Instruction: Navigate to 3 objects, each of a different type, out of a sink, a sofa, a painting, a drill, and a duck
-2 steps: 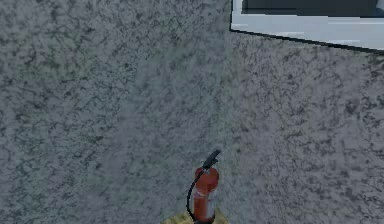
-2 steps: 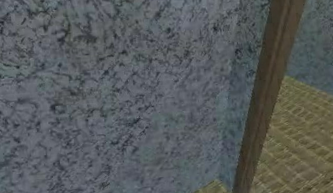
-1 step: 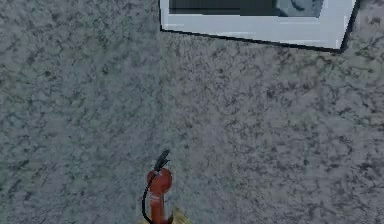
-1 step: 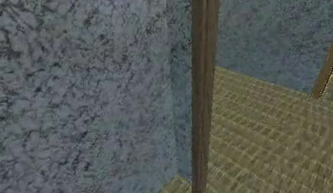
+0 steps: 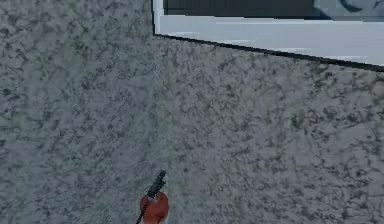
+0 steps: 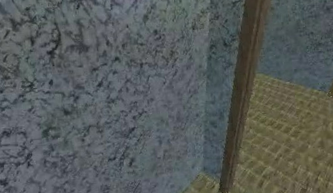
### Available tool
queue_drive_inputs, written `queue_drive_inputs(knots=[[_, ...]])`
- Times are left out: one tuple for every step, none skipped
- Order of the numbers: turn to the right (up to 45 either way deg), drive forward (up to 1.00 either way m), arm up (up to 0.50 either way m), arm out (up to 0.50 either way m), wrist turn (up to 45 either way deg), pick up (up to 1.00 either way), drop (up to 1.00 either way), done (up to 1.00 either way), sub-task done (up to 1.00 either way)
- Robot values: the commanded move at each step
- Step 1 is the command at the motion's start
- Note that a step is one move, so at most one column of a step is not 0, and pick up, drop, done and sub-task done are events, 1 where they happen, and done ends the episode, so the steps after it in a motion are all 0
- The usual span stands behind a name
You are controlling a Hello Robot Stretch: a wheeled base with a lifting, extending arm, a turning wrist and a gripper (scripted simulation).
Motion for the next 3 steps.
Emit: queue_drive_inputs(knots=[[-45.0,0.00,0.00,0.00,0.0,0.00,0.00,0.00,0.00],[-39.0,0.00,0.00,0.00,0.0,0.00,0.00,0.00,0.00],[0.0,0.60,0.00,0.00,0.0,0.00,0.00,0.00,0.00]])
